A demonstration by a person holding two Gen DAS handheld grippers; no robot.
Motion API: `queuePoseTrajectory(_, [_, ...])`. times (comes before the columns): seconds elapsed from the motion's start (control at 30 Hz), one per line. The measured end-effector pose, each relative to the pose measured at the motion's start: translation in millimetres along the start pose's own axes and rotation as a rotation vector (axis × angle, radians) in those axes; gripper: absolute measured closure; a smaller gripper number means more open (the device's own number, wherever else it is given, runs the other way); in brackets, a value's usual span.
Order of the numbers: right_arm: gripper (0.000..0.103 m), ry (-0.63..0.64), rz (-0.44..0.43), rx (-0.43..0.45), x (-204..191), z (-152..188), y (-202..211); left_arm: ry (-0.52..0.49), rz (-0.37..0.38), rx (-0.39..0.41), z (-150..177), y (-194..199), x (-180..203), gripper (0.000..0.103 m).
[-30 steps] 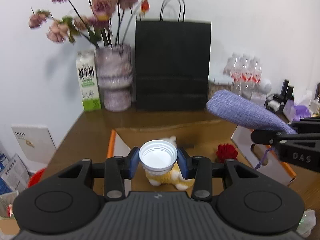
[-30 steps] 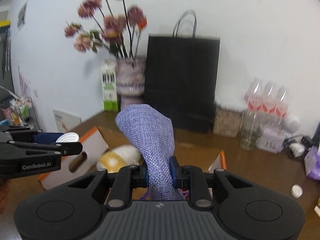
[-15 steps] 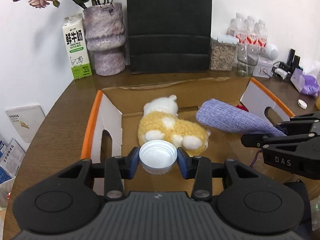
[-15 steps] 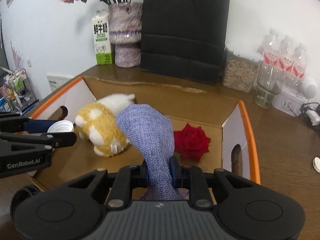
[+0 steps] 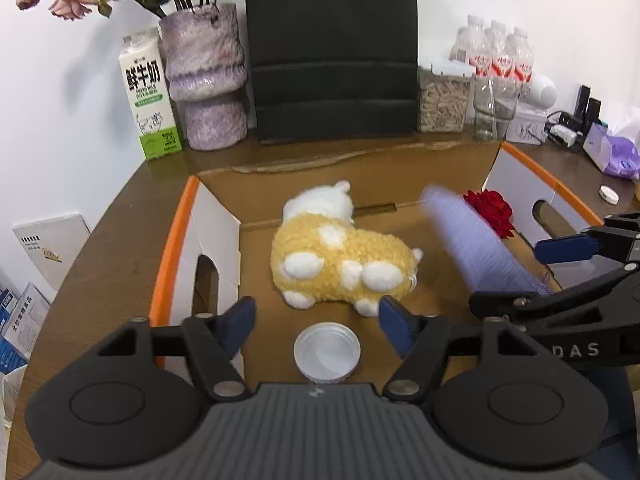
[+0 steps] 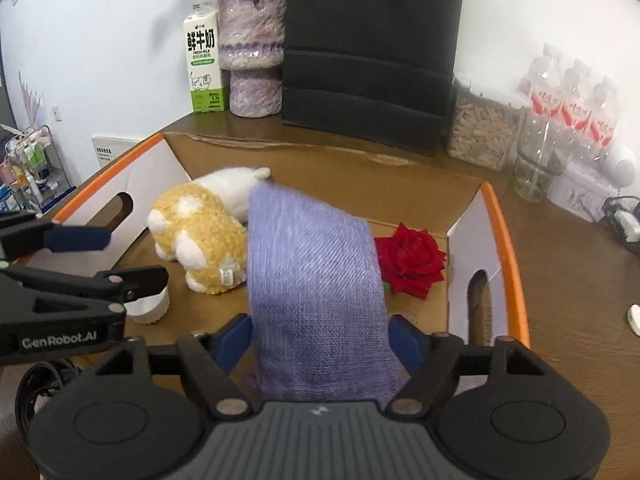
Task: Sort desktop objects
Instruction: 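Carry the cap into the box with the left tool while the right tool lays the cloth inside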
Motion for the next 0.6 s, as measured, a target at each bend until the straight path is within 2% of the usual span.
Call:
queuePoseTrajectory(0.1, [0.015,-0.002,0.003,0.012,2.7,-1.6,8.0,0.0,-0.012,0.031,-1.7,9.0,-0.3,0.018])
queuePoseTrajectory(0.2, [0.015,-0.012,0.001,0.024,6.4,-2.3,17.7,0.003,-0.051,0.059,-3.6,19.0,-1.2,0.001])
queuePoseTrajectory(0.43, [0.008,-0.025,0.006,0.099,11.0,-5.0,54.6,0.037,-0.049,0.158,-7.8,55.3,-8.6,0.0])
queuePoseTrajectory(0.6, [0.0,-0.022,-0.008,0.205,10.1,-2.6,102.0,0.051,-0.041,0.261,-4.7,96.1,-12.1,0.0])
Point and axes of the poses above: each gripper's, at about its wrist camera, not at the fingertips, and y roughly against the way its jaws point, x to its right, z to its underside, the point moved 1 cm from there along -y, roughly the way its jaws point, and after that the axes turned 2 degrees about x, right-handed, at the moved point
